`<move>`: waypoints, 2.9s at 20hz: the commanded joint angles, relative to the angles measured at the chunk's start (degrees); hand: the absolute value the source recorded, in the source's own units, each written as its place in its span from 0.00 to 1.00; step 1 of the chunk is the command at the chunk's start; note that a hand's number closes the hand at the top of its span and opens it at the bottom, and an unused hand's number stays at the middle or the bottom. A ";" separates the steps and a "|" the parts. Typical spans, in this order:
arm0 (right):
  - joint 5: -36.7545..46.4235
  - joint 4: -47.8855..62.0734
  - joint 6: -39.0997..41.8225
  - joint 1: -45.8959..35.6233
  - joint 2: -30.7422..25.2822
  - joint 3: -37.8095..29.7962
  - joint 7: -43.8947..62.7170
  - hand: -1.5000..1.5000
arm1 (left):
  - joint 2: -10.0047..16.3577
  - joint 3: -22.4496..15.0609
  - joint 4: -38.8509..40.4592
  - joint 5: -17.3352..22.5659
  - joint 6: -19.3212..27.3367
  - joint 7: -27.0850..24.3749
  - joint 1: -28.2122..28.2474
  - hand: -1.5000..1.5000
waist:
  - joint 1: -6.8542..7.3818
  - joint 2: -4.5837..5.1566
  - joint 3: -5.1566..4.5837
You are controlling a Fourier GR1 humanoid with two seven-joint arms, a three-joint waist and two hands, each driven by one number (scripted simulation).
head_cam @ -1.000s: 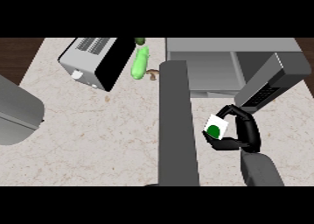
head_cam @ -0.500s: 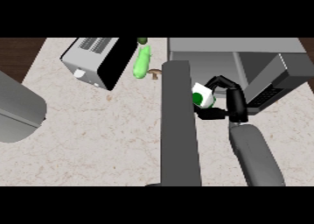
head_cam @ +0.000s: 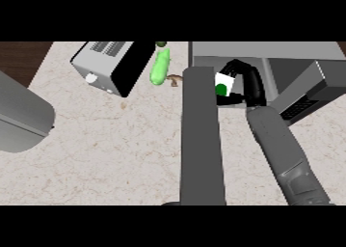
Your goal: Pick up the milk, place it into the microwave and close the microwave
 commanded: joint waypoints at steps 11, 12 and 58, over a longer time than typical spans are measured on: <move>2.55 18.26 -16.96 -11.90 -4.71 -5.46 -3.41 1.00 | 0.88 -1.11 3.97 -2.29 -1.10 -2.36 -4.20 0.00 | 3.07 1.54 0.09; 3.80 18.47 -17.93 -12.35 -6.18 -4.63 -3.95 1.00 | 1.42 -2.55 3.91 -2.27 -0.24 -0.25 -5.30 0.00 | 2.97 1.79 0.13; -3.66 24.12 1.10 -9.67 -7.78 -13.91 -15.67 0.00 | 0.10 -13.29 8.93 -8.16 -8.57 -3.85 -8.66 0.00 | 1.88 0.88 0.16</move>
